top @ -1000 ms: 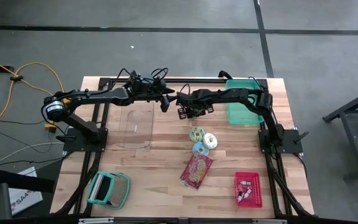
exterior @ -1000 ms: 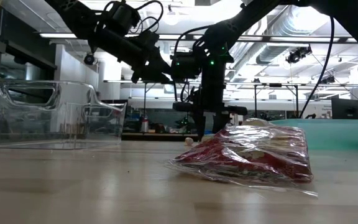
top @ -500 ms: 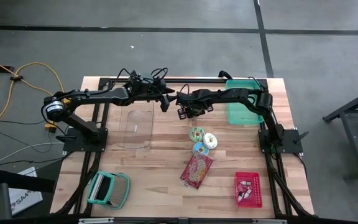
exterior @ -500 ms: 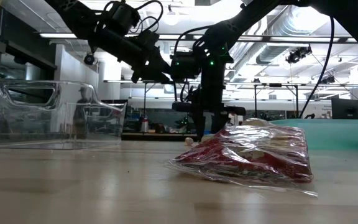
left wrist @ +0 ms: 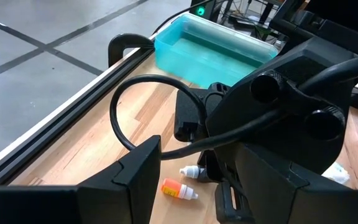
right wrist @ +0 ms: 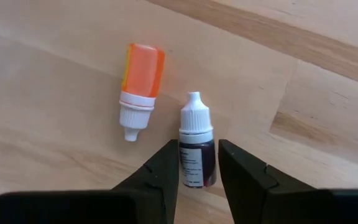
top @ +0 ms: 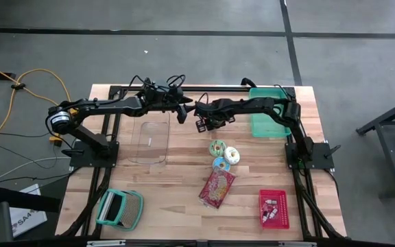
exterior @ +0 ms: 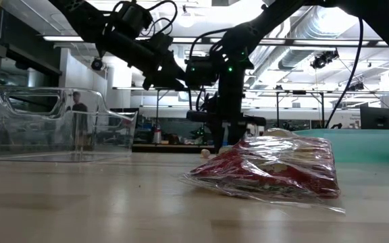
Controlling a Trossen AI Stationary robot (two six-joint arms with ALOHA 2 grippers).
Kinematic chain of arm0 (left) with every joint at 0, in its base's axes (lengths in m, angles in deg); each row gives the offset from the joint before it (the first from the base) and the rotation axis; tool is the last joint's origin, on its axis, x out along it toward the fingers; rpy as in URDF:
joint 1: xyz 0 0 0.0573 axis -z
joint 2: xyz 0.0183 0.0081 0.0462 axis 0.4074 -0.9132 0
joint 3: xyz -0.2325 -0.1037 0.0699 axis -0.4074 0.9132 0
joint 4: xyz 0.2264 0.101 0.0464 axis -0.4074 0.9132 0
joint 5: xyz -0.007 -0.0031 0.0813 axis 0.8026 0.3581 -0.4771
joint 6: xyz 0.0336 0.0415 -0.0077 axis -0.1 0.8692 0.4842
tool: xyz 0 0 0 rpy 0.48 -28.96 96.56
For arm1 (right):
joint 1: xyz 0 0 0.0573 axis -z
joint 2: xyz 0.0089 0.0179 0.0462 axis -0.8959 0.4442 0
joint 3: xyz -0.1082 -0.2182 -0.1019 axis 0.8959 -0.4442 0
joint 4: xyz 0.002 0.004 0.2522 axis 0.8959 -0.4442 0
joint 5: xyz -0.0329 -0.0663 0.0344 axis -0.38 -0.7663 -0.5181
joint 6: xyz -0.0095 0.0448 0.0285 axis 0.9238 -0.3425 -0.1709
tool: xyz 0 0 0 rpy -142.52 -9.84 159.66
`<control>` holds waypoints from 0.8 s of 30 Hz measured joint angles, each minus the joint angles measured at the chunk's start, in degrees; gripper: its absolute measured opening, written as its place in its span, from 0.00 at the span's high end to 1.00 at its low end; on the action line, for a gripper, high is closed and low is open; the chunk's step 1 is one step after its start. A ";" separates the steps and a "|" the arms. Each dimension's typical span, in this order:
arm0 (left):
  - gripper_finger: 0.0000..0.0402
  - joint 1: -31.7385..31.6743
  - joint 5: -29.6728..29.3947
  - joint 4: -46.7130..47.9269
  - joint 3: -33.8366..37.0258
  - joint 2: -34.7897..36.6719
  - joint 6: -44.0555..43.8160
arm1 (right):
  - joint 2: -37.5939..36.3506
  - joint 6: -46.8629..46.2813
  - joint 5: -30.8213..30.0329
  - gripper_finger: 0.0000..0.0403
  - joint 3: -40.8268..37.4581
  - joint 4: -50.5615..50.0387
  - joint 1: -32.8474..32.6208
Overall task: Pick & Place Food Item
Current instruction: Put the dark red food coloring bottle into the red bin
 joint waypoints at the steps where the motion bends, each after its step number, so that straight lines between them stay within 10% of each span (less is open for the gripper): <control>1: 0.52 0.00 0.00 0.12 0.00 0.00 0.02 | 0.00 0.10 0.01 0.75 -0.25 0.39 -0.02; 24: 0.52 0.00 -0.02 0.09 0.00 0.00 0.02 | 0.00 0.54 -0.25 0.74 -0.76 0.08 -0.07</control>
